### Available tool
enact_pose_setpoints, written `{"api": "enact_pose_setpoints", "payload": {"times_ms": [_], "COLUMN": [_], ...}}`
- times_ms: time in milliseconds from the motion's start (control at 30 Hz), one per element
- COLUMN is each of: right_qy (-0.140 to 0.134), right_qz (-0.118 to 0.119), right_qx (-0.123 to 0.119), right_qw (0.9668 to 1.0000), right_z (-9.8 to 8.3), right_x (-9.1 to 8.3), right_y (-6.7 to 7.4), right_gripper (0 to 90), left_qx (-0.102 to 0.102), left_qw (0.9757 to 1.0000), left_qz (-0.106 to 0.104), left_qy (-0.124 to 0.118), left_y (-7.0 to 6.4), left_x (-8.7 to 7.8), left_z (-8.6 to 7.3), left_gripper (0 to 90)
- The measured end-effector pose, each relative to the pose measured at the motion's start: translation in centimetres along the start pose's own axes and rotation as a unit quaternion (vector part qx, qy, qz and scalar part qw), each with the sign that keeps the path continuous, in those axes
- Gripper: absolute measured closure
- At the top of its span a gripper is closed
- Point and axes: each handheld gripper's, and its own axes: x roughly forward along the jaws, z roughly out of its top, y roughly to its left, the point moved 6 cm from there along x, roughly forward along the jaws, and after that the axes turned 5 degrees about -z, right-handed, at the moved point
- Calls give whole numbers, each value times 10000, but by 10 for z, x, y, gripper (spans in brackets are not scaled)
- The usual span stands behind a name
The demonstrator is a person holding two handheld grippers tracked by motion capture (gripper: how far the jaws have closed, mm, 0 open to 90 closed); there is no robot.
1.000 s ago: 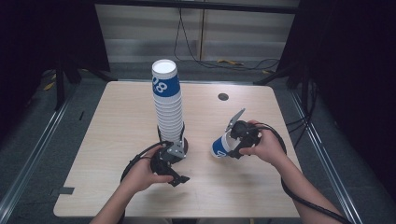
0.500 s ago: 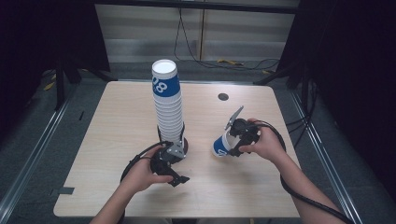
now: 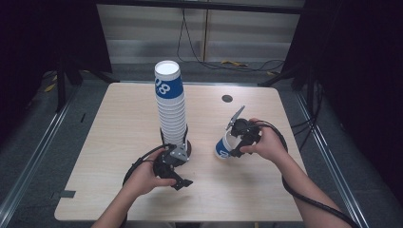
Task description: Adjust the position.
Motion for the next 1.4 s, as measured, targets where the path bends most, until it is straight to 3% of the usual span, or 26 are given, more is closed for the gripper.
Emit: {"api": "enact_pose_setpoints", "payload": {"times_ms": [467,667,1400], "right_qy": [-163,-185,-362], "right_qz": [-21,76,207], "right_qx": [-72,-88,86], "right_qw": [9998,9998,9991], "right_z": [11,14,0], "right_x": [3,3,1], "right_y": [1,3,4], "right_gripper": [143,135,126], "left_qx": [-8,-36,-111], "left_qw": [10000,10000,9999], "left_qz": [4,14,70], "left_qy": [9,-13,-24], "left_y": [2,3,5], "left_x": [-3,-4,-7], "left_z": [-4,-6,-8], "left_gripper": [216,216,215]}}
